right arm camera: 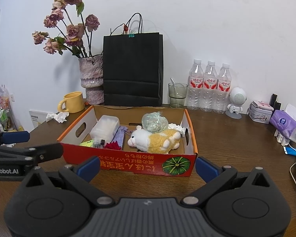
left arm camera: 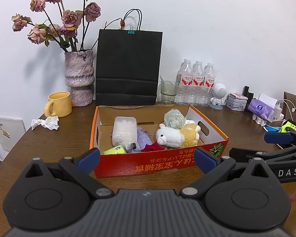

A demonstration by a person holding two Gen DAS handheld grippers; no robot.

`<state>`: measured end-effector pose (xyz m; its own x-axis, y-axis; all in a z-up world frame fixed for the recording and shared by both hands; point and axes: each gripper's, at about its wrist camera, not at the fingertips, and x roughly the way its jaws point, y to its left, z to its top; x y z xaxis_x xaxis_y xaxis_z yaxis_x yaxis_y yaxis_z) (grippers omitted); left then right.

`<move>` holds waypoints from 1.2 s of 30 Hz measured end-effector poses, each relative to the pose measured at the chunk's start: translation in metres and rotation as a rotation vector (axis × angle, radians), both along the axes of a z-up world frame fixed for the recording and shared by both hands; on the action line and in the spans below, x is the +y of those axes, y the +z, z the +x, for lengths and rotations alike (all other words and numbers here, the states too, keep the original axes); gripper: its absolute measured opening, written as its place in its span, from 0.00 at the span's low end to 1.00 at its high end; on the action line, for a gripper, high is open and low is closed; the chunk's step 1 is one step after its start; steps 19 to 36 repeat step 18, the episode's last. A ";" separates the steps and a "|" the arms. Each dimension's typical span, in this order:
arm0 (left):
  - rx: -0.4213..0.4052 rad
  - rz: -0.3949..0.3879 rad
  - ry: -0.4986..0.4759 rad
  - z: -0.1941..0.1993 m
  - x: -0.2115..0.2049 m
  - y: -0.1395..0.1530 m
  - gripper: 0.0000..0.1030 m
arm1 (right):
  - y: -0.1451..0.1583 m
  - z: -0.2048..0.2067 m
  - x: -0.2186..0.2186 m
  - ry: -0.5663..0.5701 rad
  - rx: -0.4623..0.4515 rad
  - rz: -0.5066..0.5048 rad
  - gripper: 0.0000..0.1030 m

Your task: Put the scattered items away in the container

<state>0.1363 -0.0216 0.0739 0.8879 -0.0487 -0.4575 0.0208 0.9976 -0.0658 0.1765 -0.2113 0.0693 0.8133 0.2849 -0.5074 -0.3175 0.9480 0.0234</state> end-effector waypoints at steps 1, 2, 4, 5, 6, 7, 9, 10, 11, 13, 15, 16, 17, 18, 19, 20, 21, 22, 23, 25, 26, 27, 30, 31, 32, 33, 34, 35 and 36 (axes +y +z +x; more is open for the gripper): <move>0.001 0.000 0.000 0.000 0.000 0.000 1.00 | 0.000 0.000 0.000 0.000 0.000 0.000 1.00; 0.000 0.001 -0.001 0.000 0.000 0.000 1.00 | 0.000 0.000 0.000 -0.001 0.000 -0.001 1.00; -0.001 0.001 -0.003 0.000 0.000 0.000 1.00 | 0.000 -0.001 -0.001 -0.003 0.001 -0.001 1.00; -0.001 0.001 -0.003 0.000 0.000 0.000 1.00 | 0.000 -0.001 -0.001 -0.003 0.001 -0.001 1.00; -0.001 0.001 -0.003 0.000 0.000 0.000 1.00 | 0.000 -0.001 -0.001 -0.003 0.001 -0.002 1.00; -0.001 0.001 -0.003 0.000 0.000 0.000 1.00 | 0.000 -0.001 -0.001 -0.003 0.001 -0.001 1.00; -0.001 0.000 -0.003 0.000 0.000 0.000 1.00 | 0.000 -0.001 -0.001 -0.002 0.000 -0.002 1.00; 0.000 0.000 -0.003 0.000 0.000 0.000 1.00 | 0.000 -0.001 -0.001 -0.002 0.000 -0.002 1.00; 0.000 0.000 -0.003 0.000 0.000 0.000 1.00 | 0.000 -0.001 -0.001 -0.002 0.001 -0.001 1.00; -0.001 -0.003 -0.006 0.000 0.000 0.000 1.00 | 0.000 -0.001 -0.001 -0.002 0.001 -0.001 1.00; -0.006 -0.018 -0.017 -0.001 0.001 -0.001 1.00 | 0.000 0.000 -0.002 -0.003 0.002 0.000 1.00; -0.006 -0.025 -0.021 0.000 0.002 -0.001 1.00 | 0.000 0.000 -0.003 -0.004 0.003 0.000 1.00; -0.003 -0.028 -0.020 0.001 0.002 -0.002 1.00 | -0.001 0.000 -0.003 -0.006 0.004 -0.002 1.00; 0.001 -0.028 -0.015 0.001 0.002 -0.003 1.00 | -0.001 0.000 -0.002 -0.008 0.005 -0.004 1.00; 0.001 -0.028 -0.015 0.001 0.002 -0.003 1.00 | -0.001 0.000 -0.002 -0.008 0.005 -0.004 1.00; 0.001 -0.028 -0.015 0.001 0.002 -0.003 1.00 | -0.001 0.000 -0.002 -0.008 0.005 -0.004 1.00; 0.001 -0.028 -0.015 0.001 0.002 -0.003 1.00 | -0.001 0.000 -0.002 -0.008 0.005 -0.004 1.00; 0.001 -0.028 -0.015 0.001 0.002 -0.003 1.00 | -0.001 0.000 -0.002 -0.008 0.005 -0.004 1.00; 0.001 -0.028 -0.015 0.001 0.002 -0.003 1.00 | -0.001 0.000 -0.002 -0.008 0.005 -0.004 1.00; 0.001 -0.028 -0.015 0.001 0.002 -0.003 1.00 | -0.001 0.000 -0.002 -0.008 0.005 -0.004 1.00; 0.001 -0.028 -0.015 0.001 0.002 -0.003 1.00 | -0.001 0.000 -0.002 -0.008 0.005 -0.004 1.00; 0.001 -0.028 -0.015 0.001 0.002 -0.003 1.00 | -0.001 0.000 -0.002 -0.008 0.005 -0.004 1.00; 0.001 -0.028 -0.015 0.001 0.002 -0.003 1.00 | -0.001 0.000 -0.002 -0.008 0.005 -0.004 1.00; 0.001 -0.028 -0.015 0.001 0.002 -0.003 1.00 | -0.001 0.000 -0.002 -0.008 0.005 -0.004 1.00; 0.001 -0.028 -0.015 0.001 0.002 -0.003 1.00 | -0.001 0.000 -0.002 -0.008 0.005 -0.004 1.00; 0.001 -0.028 -0.015 0.001 0.002 -0.003 1.00 | -0.001 0.000 -0.002 -0.008 0.005 -0.004 1.00; 0.001 -0.028 -0.015 0.001 0.002 -0.003 1.00 | -0.001 0.000 -0.002 -0.008 0.005 -0.004 1.00; 0.001 -0.028 -0.015 0.001 0.002 -0.003 1.00 | -0.001 0.000 -0.002 -0.008 0.005 -0.004 1.00; 0.001 -0.028 -0.015 0.001 0.002 -0.003 1.00 | -0.001 0.000 -0.002 -0.008 0.005 -0.004 1.00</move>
